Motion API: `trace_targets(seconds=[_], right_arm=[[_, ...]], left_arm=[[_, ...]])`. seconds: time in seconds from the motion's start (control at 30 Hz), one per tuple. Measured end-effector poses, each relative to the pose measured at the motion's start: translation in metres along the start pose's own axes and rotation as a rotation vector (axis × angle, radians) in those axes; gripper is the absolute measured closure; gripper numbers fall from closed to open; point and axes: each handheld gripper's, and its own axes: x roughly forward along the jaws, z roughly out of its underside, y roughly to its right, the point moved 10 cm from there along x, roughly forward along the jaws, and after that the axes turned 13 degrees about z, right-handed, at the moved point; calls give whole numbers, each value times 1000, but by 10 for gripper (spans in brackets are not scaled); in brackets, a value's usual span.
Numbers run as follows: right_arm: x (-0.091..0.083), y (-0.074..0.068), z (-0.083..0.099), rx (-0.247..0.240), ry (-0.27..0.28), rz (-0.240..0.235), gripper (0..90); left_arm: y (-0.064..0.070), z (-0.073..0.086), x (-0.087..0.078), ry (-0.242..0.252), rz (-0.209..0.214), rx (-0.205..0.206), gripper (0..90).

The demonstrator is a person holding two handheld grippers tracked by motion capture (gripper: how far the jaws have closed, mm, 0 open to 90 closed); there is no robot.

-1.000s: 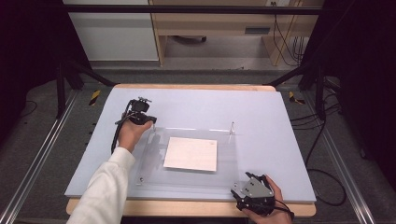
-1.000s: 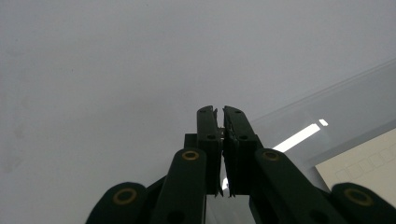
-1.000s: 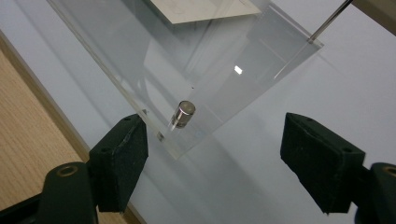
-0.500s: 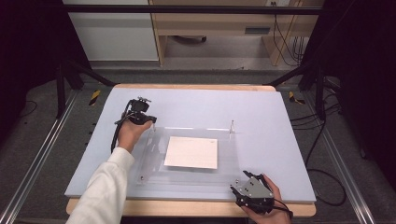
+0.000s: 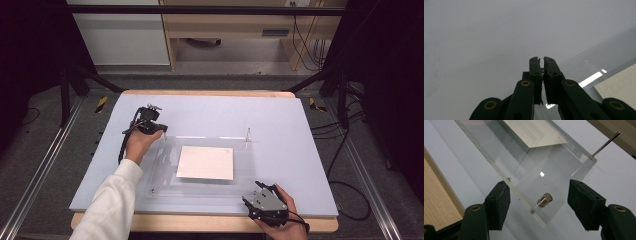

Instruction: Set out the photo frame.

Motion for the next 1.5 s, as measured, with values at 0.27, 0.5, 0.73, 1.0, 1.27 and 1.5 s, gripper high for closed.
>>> trace_targets(seconds=[0.27,0.5,0.73,1.0,1.27,1.5], right_arm=[[-1,2,-2,4,0,-3,353],[-4,6,-10,20,13,0,373],[-6,7,-19,24,25,-8,402],[-9,14,-29,41,52,1,431],[-12,23,-41,55,83,4,469],[-13,29,-51,59,94,9,497]], left_arm=[[1,-3,-25,126,-68,41,603],[25,12,-66,247,-71,124,431],[42,29,-101,310,-59,192,398],[44,48,-123,325,-17,212,354],[44,61,-135,357,1,228,337],[43,69,-145,362,-3,266,329]])
